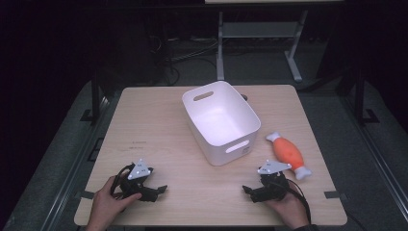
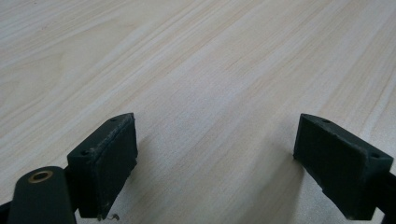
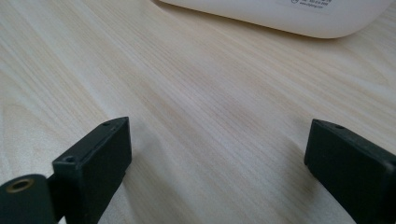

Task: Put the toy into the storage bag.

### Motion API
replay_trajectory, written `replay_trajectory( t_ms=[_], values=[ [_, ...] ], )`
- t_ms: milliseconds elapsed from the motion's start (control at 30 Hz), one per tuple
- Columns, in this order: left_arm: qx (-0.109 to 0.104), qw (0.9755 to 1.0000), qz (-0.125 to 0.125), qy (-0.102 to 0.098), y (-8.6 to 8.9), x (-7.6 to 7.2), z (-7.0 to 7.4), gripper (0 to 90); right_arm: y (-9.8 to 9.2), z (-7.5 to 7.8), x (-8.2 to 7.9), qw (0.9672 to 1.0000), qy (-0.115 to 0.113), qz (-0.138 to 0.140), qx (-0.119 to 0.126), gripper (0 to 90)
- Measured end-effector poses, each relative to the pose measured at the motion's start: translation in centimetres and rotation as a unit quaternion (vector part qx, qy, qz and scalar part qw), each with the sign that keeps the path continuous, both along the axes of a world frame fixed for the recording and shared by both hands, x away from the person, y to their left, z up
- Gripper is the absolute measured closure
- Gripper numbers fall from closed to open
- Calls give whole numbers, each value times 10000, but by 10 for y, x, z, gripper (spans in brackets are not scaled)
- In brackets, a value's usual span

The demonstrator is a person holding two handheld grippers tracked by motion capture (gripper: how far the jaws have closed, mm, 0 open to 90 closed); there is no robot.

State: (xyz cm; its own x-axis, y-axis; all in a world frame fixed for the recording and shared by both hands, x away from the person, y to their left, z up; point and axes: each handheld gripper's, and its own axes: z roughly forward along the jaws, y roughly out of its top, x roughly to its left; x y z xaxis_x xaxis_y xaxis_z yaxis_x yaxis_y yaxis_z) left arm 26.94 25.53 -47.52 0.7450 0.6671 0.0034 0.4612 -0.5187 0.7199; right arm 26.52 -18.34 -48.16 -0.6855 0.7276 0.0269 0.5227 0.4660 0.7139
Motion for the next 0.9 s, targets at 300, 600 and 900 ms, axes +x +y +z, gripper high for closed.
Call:
replay_trajectory(
  t_ms=[300, 600, 900],
  values=[
    [-13, 10000, 9, -6, 0, 0, 0, 126, 0, 0, 1, 10000, 16, 36, -1, 70],
    [-18, 10000, 49, 1, 0, 0, 0, 129, -1, 5, 4, 9995, 211, 124, -193, 81],
    [-17, 10000, 47, 2, 0, 0, 0, 130, -7, 17, 6, 9998, 140, 126, -87, 128]
  ],
)
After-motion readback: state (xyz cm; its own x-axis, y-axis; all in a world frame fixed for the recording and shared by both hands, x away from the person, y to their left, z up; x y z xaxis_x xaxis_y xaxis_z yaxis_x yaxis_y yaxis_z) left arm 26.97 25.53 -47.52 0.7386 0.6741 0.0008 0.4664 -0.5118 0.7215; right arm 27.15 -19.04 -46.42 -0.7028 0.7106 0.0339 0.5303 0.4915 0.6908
